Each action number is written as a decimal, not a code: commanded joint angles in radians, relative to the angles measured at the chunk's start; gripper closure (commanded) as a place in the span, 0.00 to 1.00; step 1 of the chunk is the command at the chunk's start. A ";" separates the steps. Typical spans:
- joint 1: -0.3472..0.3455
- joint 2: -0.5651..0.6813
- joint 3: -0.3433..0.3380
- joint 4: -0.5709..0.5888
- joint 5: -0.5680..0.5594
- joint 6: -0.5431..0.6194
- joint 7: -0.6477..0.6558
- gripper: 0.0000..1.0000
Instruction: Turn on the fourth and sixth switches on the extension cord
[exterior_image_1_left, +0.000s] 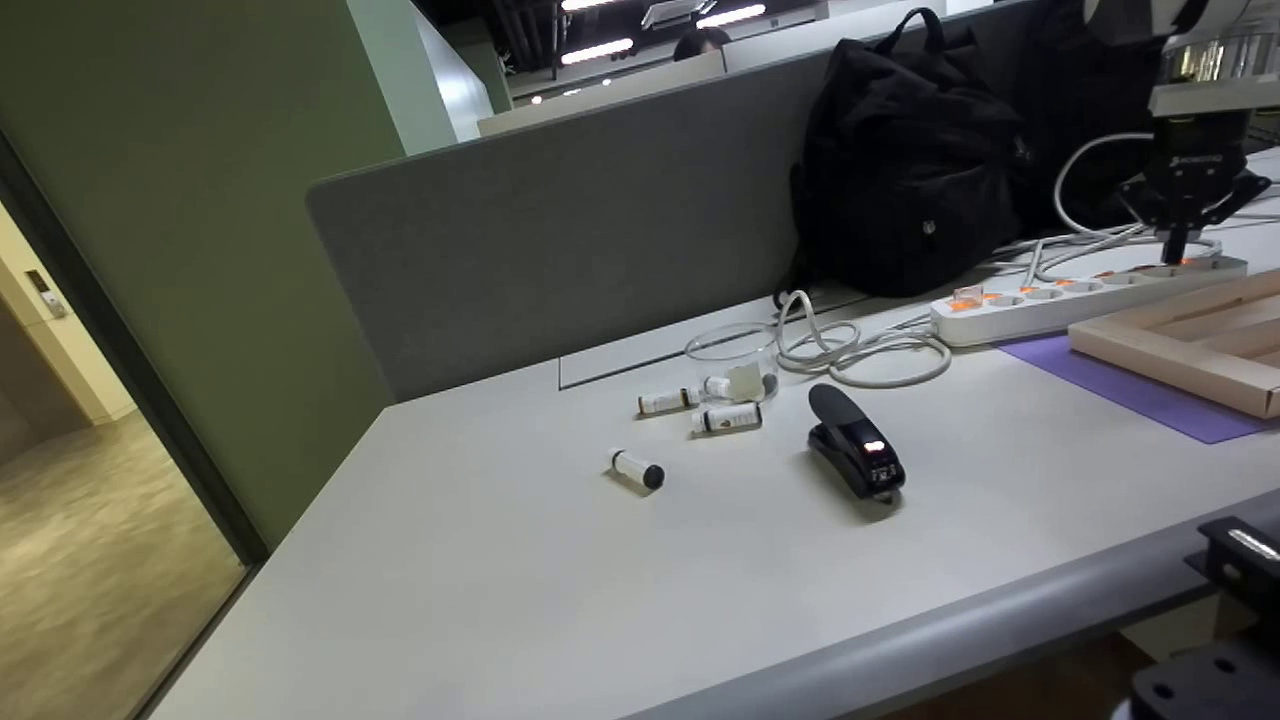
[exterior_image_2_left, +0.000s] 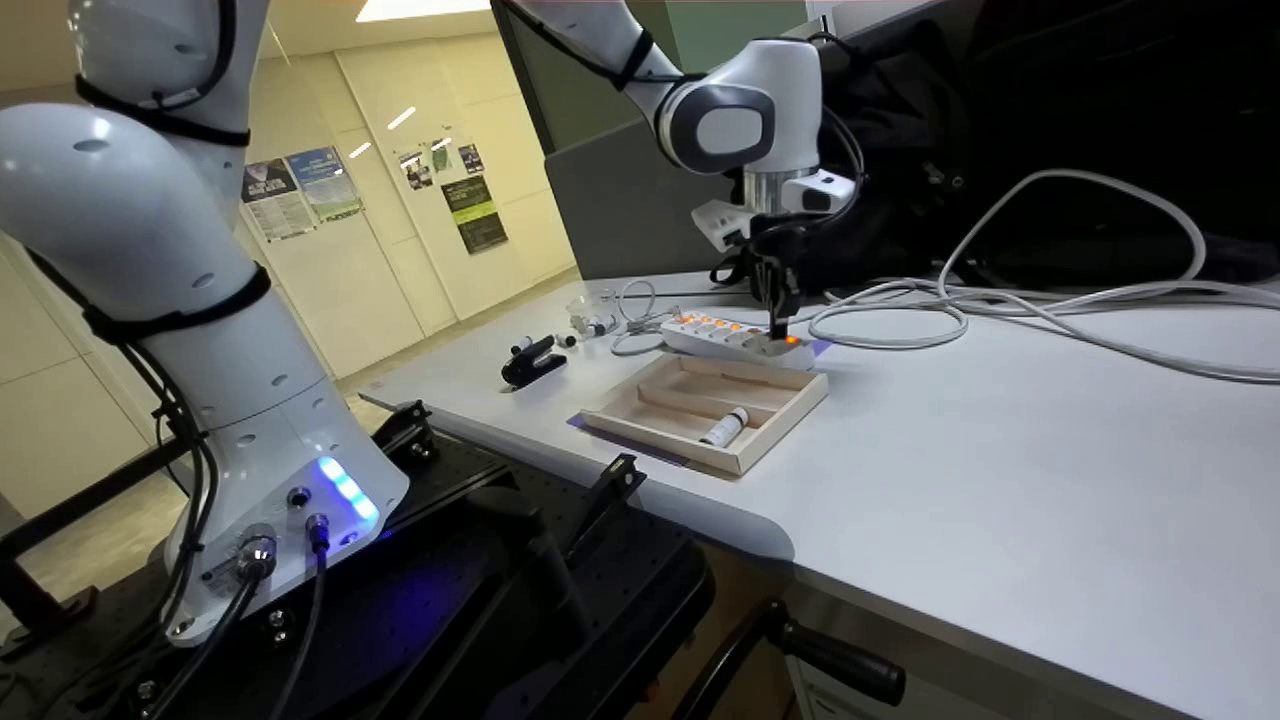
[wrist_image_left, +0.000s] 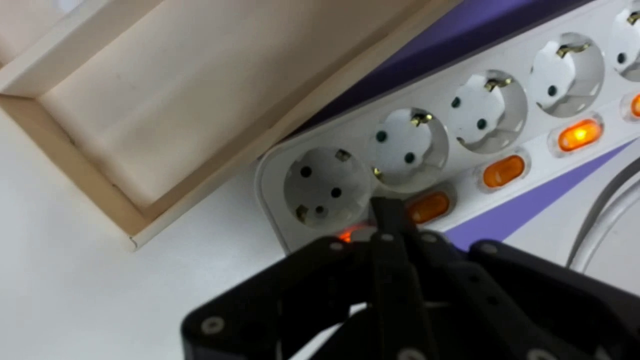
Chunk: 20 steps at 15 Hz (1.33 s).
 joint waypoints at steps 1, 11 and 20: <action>-0.028 0.053 0.016 0.035 0.023 0.039 -0.056 1.00; -0.026 0.035 0.063 0.050 -0.023 0.098 -0.216 1.00; 0.069 0.037 -0.028 0.122 -0.187 -0.085 -0.097 1.00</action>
